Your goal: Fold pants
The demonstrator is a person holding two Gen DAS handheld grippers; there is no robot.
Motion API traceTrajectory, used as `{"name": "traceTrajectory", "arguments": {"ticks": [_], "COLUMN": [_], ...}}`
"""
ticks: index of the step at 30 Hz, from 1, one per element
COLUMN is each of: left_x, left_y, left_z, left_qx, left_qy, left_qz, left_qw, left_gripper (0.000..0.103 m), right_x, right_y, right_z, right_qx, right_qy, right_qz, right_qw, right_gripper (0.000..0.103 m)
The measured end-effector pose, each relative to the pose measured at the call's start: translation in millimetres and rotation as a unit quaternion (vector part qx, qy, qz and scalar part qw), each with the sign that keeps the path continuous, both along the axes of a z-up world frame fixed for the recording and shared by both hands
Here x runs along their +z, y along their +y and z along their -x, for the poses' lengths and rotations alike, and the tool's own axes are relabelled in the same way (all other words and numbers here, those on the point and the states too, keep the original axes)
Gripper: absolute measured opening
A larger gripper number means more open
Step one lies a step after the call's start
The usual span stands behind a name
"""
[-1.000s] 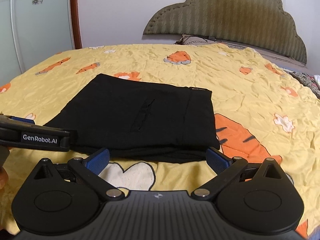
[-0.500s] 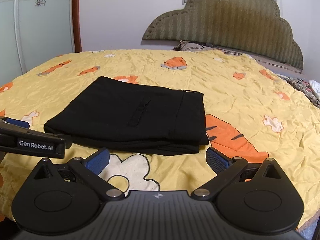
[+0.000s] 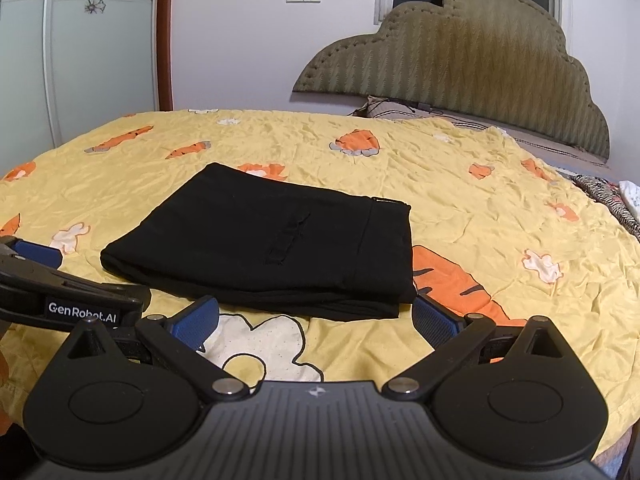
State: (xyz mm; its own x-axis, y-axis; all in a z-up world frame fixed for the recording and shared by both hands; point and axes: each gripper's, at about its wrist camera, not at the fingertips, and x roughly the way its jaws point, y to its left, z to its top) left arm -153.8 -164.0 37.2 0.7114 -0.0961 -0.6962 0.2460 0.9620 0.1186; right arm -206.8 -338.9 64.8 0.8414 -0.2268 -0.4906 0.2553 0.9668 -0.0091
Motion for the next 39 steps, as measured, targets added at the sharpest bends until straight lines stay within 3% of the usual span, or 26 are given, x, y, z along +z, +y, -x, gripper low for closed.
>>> {"name": "traceTrajectory", "arguments": {"ticks": [22, 26, 34, 36, 39], "left_x": [-3.4, -7.1, -16.0, -18.2, -22.3], "left_y": [6.5, 11.4, 19.9, 19.0, 15.1], "left_z": [10.2, 7.8, 2.4, 2.2, 1.6], "left_qx": [0.022, 0.028, 0.042, 0.041, 0.038], "left_qy": [0.001, 0.006, 0.022, 0.025, 0.028], "left_qz": [-0.002, 0.001, 0.012, 0.009, 0.001], "left_qw": [0.9998, 0.9996, 0.9988, 0.9988, 0.9989], "left_gripper": [0.102, 0.103, 0.103, 0.103, 0.103], "right_x": [-4.6, -13.9, -55.0, -63.4, -63.8], "right_y": [9.3, 7.8, 0.6, -0.8, -2.5], "right_z": [4.5, -1.1, -14.6, -9.9, -11.9], "right_qx": [0.026, 0.023, 0.045, 0.058, 0.072], "right_qy": [0.007, 0.021, 0.055, 0.028, 0.031], "right_qz": [0.001, 0.011, -0.027, -0.025, -0.021], "right_qw": [1.0, 0.999, 0.997, 0.998, 0.997], "right_gripper": [0.103, 0.103, 0.103, 0.103, 0.103]}}
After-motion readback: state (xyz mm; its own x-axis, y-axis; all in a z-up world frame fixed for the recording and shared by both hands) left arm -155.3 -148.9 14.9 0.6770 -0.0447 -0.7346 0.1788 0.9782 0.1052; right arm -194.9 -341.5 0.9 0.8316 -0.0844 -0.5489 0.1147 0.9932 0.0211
